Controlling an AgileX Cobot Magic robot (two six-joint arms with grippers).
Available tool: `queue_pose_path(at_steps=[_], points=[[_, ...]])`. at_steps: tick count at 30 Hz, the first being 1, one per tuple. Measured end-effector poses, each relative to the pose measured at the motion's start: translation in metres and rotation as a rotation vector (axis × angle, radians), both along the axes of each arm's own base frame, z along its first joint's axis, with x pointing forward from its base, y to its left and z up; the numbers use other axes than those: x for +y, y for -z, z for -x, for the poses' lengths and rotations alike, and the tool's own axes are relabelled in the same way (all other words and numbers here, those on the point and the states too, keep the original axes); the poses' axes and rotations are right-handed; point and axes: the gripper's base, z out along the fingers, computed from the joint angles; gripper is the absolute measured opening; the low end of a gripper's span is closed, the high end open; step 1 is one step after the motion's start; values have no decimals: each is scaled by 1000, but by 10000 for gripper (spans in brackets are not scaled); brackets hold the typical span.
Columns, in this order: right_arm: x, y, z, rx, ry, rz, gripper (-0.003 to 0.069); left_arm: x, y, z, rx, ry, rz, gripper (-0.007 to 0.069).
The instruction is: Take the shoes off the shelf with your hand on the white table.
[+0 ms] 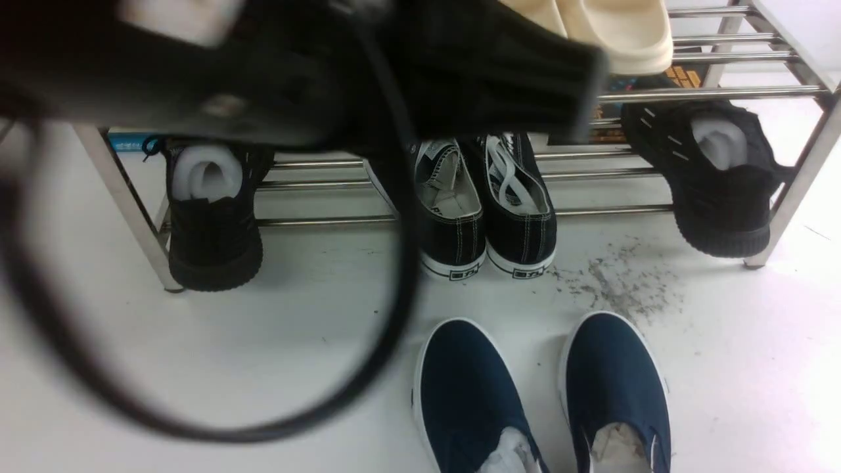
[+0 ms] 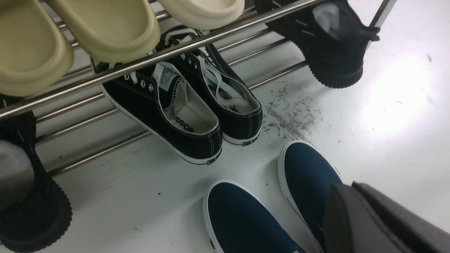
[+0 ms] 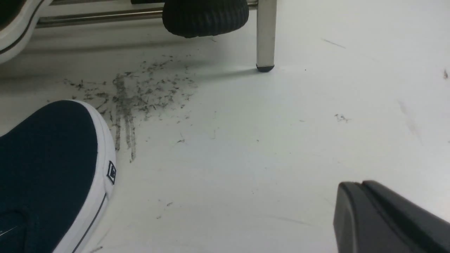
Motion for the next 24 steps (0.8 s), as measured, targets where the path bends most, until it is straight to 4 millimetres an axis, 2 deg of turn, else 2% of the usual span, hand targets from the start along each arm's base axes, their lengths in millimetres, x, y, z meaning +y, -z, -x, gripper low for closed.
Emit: queue_pose_path(at_steps=[3, 6, 9, 14, 16, 17, 18, 20, 24], points=[[0, 0, 0, 0, 0, 0, 27, 23, -10, 5, -34, 23, 20, 15], [0, 0, 0, 0, 0, 0, 31, 47, -7, 11, -46, 31, 21, 15], [0, 0, 0, 0, 0, 0, 34, 64, 14, 16, -10, 13, 11, 15], [0, 0, 0, 0, 0, 0, 39, 82, 80, 21, 130, -83, -28, 15], [0, 0, 0, 0, 0, 0, 39, 85, 106, 22, 178, -128, -51, 15], [0, 0, 0, 0, 0, 0, 39, 86, 108, 22, 182, -131, -49, 15], [0, 0, 0, 0, 0, 0, 39, 86, 125, 23, 209, -147, -49, 15], [0, 0, 0, 0, 0, 0, 39, 79, 139, 23, 212, -106, 11, 15], [0, 0, 0, 0, 0, 0, 41, 62, 143, 25, 181, 7, 128, 17]])
